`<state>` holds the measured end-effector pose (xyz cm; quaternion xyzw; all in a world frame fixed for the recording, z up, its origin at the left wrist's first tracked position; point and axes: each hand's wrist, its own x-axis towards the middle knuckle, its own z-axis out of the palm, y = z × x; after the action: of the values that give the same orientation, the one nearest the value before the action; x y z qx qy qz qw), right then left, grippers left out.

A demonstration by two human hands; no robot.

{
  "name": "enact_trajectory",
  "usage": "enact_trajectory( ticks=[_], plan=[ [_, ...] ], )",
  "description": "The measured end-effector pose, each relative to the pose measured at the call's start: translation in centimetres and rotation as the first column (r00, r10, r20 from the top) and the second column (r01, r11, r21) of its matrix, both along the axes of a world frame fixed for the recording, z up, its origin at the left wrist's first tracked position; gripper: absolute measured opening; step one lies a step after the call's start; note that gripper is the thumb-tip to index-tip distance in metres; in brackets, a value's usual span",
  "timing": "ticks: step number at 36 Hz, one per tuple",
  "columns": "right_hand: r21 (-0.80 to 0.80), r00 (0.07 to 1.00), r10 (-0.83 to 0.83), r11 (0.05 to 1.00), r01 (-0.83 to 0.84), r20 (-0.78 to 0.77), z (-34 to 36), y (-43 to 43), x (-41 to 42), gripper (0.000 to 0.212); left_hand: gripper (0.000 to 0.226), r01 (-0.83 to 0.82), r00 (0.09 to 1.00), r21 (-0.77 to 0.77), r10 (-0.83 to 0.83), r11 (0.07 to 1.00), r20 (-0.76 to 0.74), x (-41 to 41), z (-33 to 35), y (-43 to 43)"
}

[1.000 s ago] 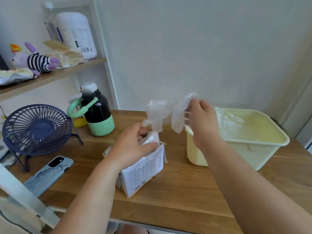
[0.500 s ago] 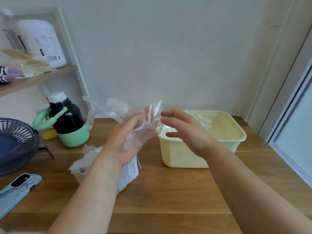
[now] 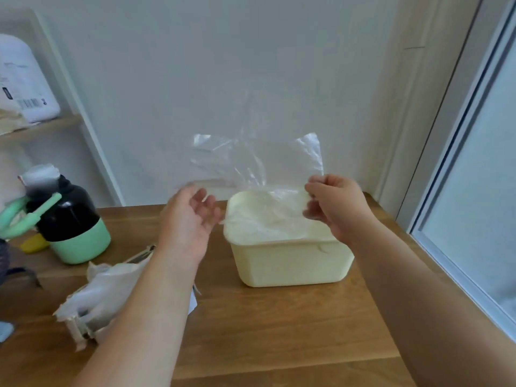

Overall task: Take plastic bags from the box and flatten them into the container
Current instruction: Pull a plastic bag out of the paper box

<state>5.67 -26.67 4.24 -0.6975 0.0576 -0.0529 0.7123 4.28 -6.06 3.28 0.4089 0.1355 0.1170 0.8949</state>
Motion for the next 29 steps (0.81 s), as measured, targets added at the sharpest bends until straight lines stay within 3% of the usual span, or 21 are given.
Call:
enact_trajectory(
  ticks=[3,5,7,9,10,12,14,16,21,23,25,29],
  plan=[
    [-0.101,0.996,-0.067,0.993,0.062,-0.054,-0.4,-1.3,1.0,0.031,0.025,-0.239,0.97,0.296,0.238,0.925,0.04,0.4,-0.3,-0.8],
    [-0.222,0.992,-0.091,0.973,0.07,-0.089,-0.8,-2.1,1.5,0.031,0.033,-0.378,0.926,0.545,0.305,0.749,0.223,0.1,-0.5,-1.6],
    [-0.338,0.986,-0.109,0.939,0.061,-0.125,-1.3,-2.6,2.0,0.029,0.026,-0.474,0.876,0.707,0.199,0.526,0.439,0.1,-0.5,-2.5],
    [-0.464,0.98,-0.103,0.886,0.013,-0.169,-1.7,-3.1,2.6,0.024,0.021,-0.479,0.857,0.823,-0.039,0.306,0.514,0.6,-0.4,-3.1],
    [-0.522,0.976,-0.089,0.852,-0.028,-0.198,-1.8,-3.2,2.7,0.02,0.021,-0.439,0.867,0.878,-0.167,0.192,0.47,0.9,-0.2,-3.3],
    [-0.619,0.967,-0.072,0.78,-0.098,-0.243,-1.6,-3.3,2.8,0.012,0.025,-0.249,0.906,0.967,-0.367,-0.056,0.212,1.9,0.0,-4.0],
    [-0.72,0.968,-0.086,0.684,-0.116,-0.237,-1.5,-3.3,2.9,0.028,0.036,0.009,0.896,0.945,-0.417,-0.327,-0.153,3.1,-0.4,-4.6],
    [-0.815,0.976,-0.096,0.569,-0.109,-0.197,-1.7,-3.4,3.2,0.039,0.047,0.19,0.841,0.852,-0.367,-0.487,-0.397,4.1,-0.7,-5.2],
    [-0.941,0.995,-0.046,0.332,-0.065,-0.085,-2.1,-3.6,3.5,0.058,0.064,0.428,0.718,0.717,-0.274,-0.551,-0.639,5.6,-1.4,-5.7],
    [-0.982,0.999,0.035,0.19,-0.008,-0.001,-2.0,-3.4,3.4,0.058,0.066,0.467,0.677,0.663,-0.246,-0.585,-0.694,6.0,-1.3,-6.0],
    [-0.994,0.989,0.144,0.107,0.0,0.015,-2.0,-3.1,3.7,0.055,0.064,0.494,0.637,0.612,-0.222,-0.618,-0.739,6.3,-1.3,-6.3],
    [-0.929,0.932,0.248,0.197,-0.314,-0.263,-2.3,-2.6,4.3,0.06,0.059,0.505,0.61,0.6,-0.235,-0.621,-0.757,6.6,-1.8,-6.8]
  ],
)
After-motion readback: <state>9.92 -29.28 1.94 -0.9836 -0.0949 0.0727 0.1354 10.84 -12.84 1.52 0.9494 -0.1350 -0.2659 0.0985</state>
